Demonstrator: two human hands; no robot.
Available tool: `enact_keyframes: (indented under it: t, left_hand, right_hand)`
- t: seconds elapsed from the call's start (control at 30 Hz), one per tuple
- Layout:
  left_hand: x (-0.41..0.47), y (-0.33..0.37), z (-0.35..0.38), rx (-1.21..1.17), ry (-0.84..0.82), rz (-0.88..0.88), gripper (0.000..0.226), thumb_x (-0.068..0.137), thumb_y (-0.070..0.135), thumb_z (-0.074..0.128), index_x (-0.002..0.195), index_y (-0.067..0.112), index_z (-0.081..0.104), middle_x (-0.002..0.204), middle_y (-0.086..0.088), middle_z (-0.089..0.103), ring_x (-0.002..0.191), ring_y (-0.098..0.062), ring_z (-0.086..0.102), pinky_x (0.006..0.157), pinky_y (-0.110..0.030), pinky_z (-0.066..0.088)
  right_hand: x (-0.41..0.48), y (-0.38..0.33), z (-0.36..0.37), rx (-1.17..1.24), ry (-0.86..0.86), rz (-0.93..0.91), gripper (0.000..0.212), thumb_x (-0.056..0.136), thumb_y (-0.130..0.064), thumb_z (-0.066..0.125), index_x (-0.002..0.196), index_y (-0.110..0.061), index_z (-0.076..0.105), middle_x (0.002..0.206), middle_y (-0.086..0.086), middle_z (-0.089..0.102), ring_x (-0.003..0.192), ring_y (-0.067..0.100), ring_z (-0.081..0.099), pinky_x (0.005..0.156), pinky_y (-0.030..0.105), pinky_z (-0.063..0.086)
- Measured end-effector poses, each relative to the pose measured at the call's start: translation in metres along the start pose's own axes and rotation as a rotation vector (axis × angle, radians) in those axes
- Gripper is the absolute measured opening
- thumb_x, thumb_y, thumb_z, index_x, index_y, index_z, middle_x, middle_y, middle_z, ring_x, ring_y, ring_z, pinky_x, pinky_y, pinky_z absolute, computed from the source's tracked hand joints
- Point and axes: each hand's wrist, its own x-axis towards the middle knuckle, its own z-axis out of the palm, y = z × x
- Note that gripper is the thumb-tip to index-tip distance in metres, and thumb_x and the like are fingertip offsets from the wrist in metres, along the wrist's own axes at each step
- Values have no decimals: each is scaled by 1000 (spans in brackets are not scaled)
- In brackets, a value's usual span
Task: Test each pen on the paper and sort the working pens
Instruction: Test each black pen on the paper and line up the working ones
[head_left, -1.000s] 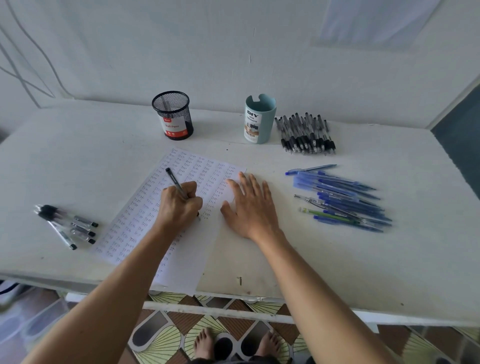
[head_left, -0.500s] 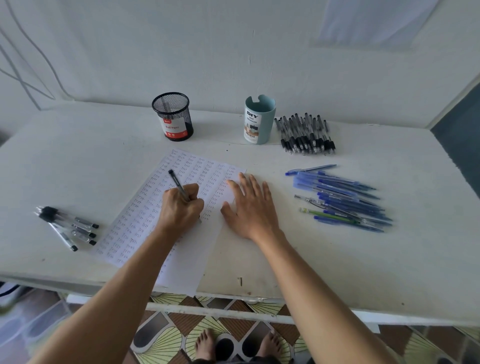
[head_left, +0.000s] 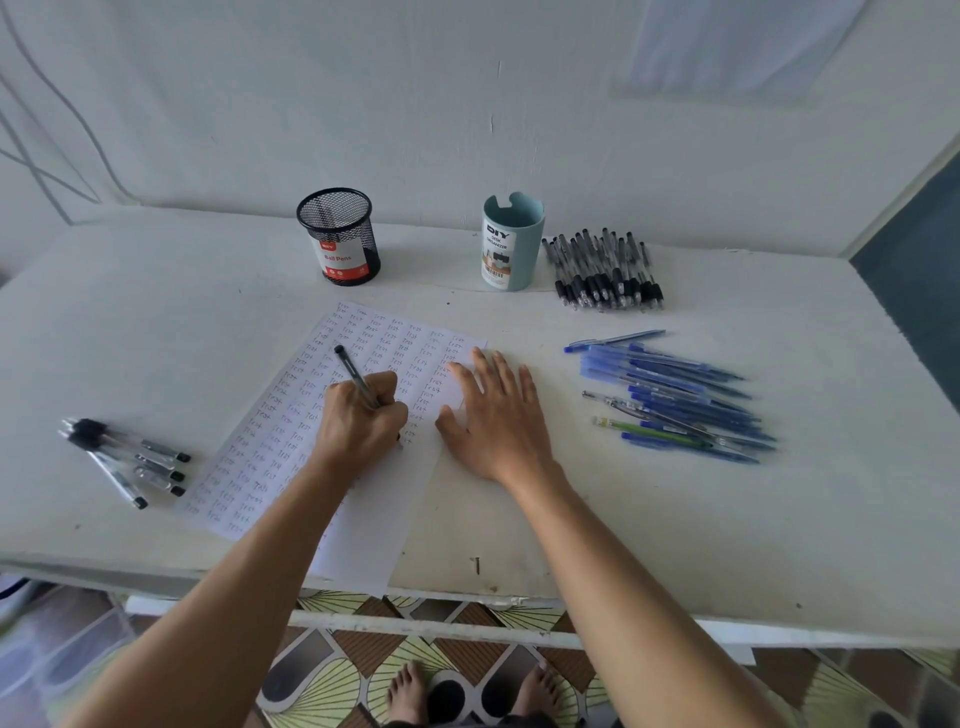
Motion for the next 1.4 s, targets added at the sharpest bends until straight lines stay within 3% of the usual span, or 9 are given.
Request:
enact_keyframes:
  t: [0.13, 0.5, 0.67, 0.8, 0.87, 0.97, 1.07, 1.2, 1.4]
  left_hand:
    - [-1, 0, 1, 28, -10, -9, 20, 56, 10, 45, 52, 19, 28, 52, 5, 22, 50, -12, 20, 45, -26, 17]
    - [-3, 1, 1, -3, 18, 6, 25, 56, 9, 44, 53, 19, 22, 52, 5, 21, 52, -12, 19, 48, -27, 17]
    - [3, 2, -3, -93, 11, -57, 15, 57, 7, 50, 56, 12, 35, 48, 1, 38, 47, -14, 36, 45, -26, 29]
    - [12, 0, -12, -452, 59, -149, 14, 90, 1, 51, 88, 14, 48, 45, 2, 40, 36, -13, 37, 37, -23, 29]
    - [14, 1, -12, -533, 83, -179, 8, 107, 18, 44, 101, 13, 44, 47, 6, 35, 35, -13, 32, 36, -23, 30]
    - [15, 0, -12, -487, 80, -179, 38, 107, 42, 33, 117, 10, 51, 44, 3, 36, 33, -15, 35, 36, -24, 30]
    - [15, -2, -11, -406, 70, -136, 35, 109, 39, 33, 110, 12, 56, 47, -3, 44, 35, -17, 39, 38, -26, 32]
    - [15, 3, -9, -351, 56, -77, 33, 104, 42, 43, 100, 10, 44, 56, -12, 45, 44, -19, 38, 48, -33, 35]
    - [17, 6, -8, -58, -24, -62, 48, 99, 52, 50, 92, 5, 49, 61, 2, 38, 51, -14, 32, 50, -29, 30]
  right_hand:
    - [0, 2, 0, 5, 6, -6, 65, 99, -50, 32, 157, -25, 19, 167, 7, 8, 154, 25, 2, 123, 48, -4]
    - [0, 1, 0, 6, -2, -1, 65, 99, -50, 32, 158, -27, 17, 167, 6, 6, 154, 24, 0, 123, 47, -5]
    - [0, 1, -1, 7, -8, 4, 64, 100, -50, 31, 157, -27, 17, 167, 5, 5, 154, 24, -1, 123, 47, -5]
    - [0, 0, -4, 29, -20, 13, 65, 99, -50, 34, 157, -24, 18, 167, 8, 2, 154, 23, -1, 123, 46, -4]
    - [0, 0, -6, 46, -5, 38, 69, 98, -50, 38, 156, -19, 21, 167, 11, 1, 154, 24, 2, 124, 44, -3]
    - [1, 0, -6, 51, 0, 57, 71, 97, -52, 41, 156, -17, 22, 167, 10, 5, 154, 23, 2, 124, 42, -4]
    - [2, 1, -5, 57, 5, 49, 71, 96, -53, 41, 156, -19, 23, 167, 9, 9, 154, 22, 2, 123, 41, -3]
    - [6, 5, -8, 102, -7, 63, 65, 95, -52, 44, 152, -24, 31, 166, 6, 15, 153, 21, 9, 121, 40, 6]
    - [11, 12, -16, 114, -3, 45, 45, 102, -40, 37, 145, -28, 41, 160, 1, 29, 147, 18, 20, 112, 41, 20]
